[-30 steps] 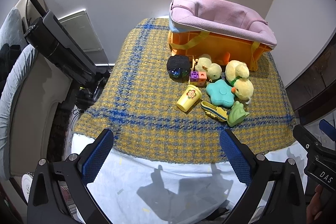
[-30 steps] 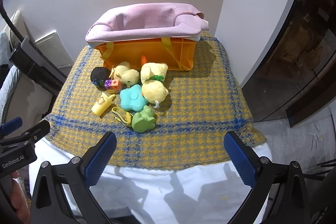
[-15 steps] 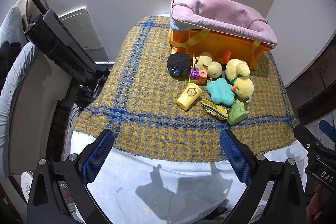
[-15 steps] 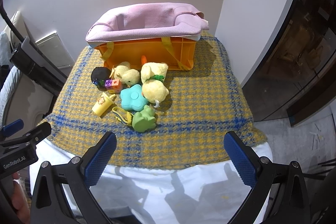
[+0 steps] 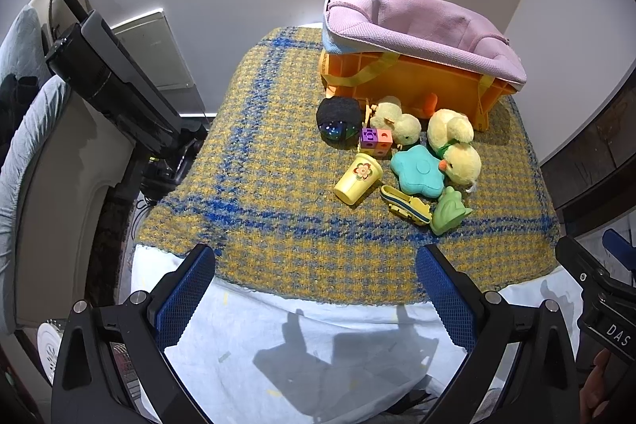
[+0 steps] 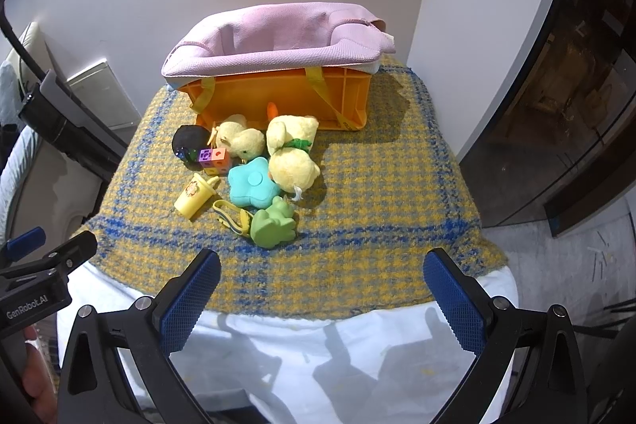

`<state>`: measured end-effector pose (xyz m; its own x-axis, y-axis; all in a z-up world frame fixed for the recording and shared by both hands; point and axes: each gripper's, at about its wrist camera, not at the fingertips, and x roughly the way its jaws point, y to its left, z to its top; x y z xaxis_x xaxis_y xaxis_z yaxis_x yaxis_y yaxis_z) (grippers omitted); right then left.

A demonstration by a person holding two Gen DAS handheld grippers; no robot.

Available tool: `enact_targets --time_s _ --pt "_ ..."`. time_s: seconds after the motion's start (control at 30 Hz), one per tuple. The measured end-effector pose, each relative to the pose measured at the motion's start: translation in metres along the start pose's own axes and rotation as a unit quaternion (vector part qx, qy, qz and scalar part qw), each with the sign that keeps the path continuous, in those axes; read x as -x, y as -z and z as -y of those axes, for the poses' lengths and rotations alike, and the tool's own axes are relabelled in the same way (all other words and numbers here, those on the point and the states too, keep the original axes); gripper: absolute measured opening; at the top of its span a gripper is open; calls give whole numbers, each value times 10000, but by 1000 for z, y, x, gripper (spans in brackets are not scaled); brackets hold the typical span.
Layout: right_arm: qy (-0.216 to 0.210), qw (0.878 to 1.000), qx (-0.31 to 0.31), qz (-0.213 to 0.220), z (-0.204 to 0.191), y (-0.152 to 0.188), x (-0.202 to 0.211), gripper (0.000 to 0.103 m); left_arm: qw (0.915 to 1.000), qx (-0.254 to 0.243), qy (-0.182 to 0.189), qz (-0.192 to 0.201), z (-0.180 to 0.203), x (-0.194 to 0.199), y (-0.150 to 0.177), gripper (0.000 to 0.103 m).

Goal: Organize objects

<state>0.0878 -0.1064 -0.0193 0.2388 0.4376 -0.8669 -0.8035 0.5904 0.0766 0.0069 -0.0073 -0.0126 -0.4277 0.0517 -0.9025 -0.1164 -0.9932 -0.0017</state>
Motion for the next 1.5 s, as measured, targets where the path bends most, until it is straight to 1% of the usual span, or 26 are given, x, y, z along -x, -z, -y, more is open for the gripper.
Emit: enact_targets --time_s 0.73,0.93,0.97,1.23,1.27,1.5 --pt "70 9998 -190 -7 -1 1 -1 102 9999 -139 97 -32 -2 1 -2 103" --pt "74 9997 -213 -10 0 1 -2 102 9996 -240 148 -37 -3 0 -2 103" --pt "71 9997 -220 -13 0 2 -2 102 9990 -389 219 -41 -3 0 -2 103" --pt "115 9993 -349 -17 1 1 -3 102 9990 -398 226 23 -3 1 -1 103" --pt "112 9993 -351 -18 0 1 -3 102 9978 -588 316 24 -3 1 -1 103" --pt "129 9991 -404 -19 1 1 -3 102 9973 -651 344 15 -2 0 -2 103"
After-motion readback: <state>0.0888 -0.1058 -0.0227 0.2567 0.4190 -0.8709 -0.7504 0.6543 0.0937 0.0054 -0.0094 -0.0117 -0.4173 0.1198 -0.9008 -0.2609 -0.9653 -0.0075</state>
